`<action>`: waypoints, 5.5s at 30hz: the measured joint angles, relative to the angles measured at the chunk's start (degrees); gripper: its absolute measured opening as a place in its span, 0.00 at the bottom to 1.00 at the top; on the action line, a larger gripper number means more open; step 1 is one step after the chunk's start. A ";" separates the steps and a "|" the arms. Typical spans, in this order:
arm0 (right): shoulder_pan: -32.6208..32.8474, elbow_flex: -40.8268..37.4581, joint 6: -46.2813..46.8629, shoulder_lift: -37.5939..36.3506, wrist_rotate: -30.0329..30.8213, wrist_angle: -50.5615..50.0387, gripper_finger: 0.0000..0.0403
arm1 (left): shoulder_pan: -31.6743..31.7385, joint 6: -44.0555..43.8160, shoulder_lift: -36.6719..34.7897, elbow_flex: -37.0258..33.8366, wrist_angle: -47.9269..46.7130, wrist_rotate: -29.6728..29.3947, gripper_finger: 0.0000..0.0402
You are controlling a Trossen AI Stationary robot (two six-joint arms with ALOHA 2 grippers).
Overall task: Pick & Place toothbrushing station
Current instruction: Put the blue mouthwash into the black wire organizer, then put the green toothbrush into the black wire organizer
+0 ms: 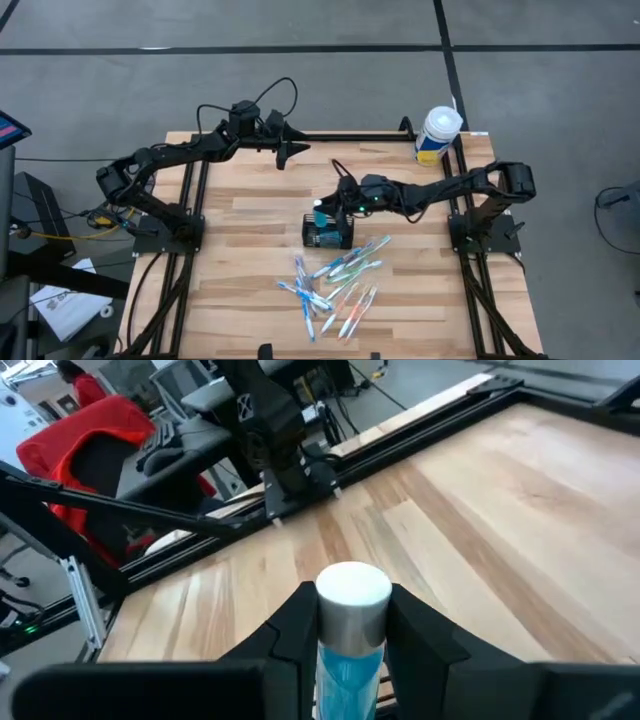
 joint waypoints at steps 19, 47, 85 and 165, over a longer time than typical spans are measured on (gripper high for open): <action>-0.20 -8.67 -9.00 -0.20 -2.06 10.84 0.20 | 0.00 1.54 0.00 0.00 0.72 -1.11 0.44; -1.71 -13.61 -15.13 0.17 -6.39 18.08 0.31 | 0.00 1.08 0.02 -0.01 1.05 -1.09 0.44; -12.97 25.53 -17.61 -25.56 3.50 -47.91 0.42 | -9.12 -34.99 -0.97 3.73 51.95 -2.39 0.40; -5.71 -10.15 -19.69 -10.22 -25.88 -55.57 0.43 | -17.68 -8.92 -10.88 3.15 -31.68 -23.44 0.39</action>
